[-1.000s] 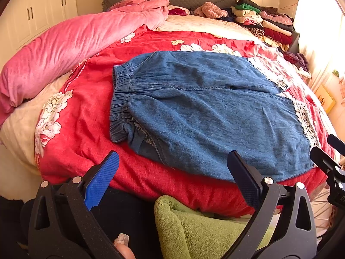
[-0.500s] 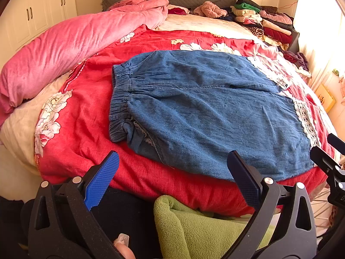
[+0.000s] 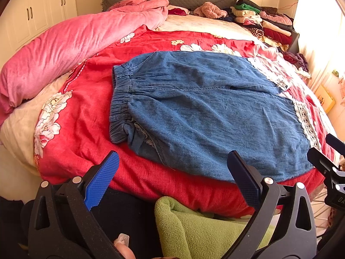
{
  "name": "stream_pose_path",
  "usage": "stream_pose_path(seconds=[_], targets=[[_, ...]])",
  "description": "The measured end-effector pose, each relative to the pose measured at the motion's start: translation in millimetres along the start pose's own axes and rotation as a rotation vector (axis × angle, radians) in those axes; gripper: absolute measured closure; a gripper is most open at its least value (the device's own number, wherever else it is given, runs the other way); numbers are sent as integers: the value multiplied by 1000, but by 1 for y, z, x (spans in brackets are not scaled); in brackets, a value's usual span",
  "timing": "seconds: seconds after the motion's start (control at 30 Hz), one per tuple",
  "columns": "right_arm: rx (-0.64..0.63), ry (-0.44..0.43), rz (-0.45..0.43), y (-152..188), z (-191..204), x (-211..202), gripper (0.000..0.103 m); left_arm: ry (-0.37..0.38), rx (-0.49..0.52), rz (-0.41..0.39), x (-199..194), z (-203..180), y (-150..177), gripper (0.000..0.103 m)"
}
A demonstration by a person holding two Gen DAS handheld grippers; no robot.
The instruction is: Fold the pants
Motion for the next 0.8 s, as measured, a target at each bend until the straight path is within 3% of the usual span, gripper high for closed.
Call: stream_pose_path(seconds=[0.47,0.8], targets=[[-11,-30,7,-11,2,17,4,-14,-27,7,11,14,-7,9],[-69,-51,-9,-55,4,43,4,-36,-46,19,32,35,-22,9]])
Point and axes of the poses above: each gripper's, at about its wrist camera, not at the fingertips, and x roughly the way its jaws point, z to its left, y to its underside, the point moved 6 cm from there along x, roughly the way its jaws point, and after that the axes turned 5 degrees about -y, right-handed, at the moved point
